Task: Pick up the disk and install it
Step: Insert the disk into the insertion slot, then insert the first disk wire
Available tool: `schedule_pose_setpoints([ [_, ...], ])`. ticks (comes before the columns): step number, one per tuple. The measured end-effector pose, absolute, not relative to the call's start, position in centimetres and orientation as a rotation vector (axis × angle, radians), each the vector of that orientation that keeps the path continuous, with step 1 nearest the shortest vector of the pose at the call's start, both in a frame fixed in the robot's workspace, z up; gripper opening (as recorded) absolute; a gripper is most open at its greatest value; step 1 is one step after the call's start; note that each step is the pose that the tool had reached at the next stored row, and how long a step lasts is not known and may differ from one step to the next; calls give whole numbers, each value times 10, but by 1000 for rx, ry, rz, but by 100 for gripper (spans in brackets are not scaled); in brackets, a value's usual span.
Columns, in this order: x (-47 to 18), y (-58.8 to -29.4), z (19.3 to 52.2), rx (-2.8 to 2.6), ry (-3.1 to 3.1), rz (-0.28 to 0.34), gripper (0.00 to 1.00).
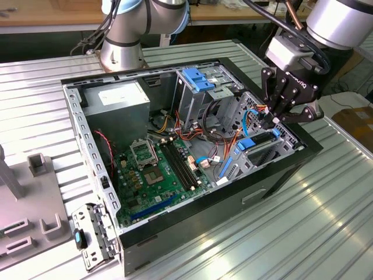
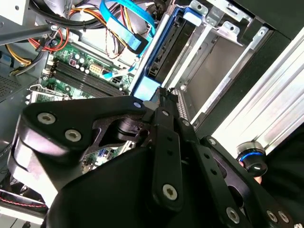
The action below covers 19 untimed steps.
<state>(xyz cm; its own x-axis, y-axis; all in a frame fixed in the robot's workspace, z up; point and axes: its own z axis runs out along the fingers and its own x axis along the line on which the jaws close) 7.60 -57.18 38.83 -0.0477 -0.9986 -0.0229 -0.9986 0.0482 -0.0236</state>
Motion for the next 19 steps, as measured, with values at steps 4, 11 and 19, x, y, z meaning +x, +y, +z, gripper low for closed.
schedule_pose_setpoints([
  [4,76,-572,388,-2145,2250,-2,11],
  [11,76,-572,388,-2145,2250,-2,11],
  [19,128,-572,387,-2145,2250,-2,11],
])
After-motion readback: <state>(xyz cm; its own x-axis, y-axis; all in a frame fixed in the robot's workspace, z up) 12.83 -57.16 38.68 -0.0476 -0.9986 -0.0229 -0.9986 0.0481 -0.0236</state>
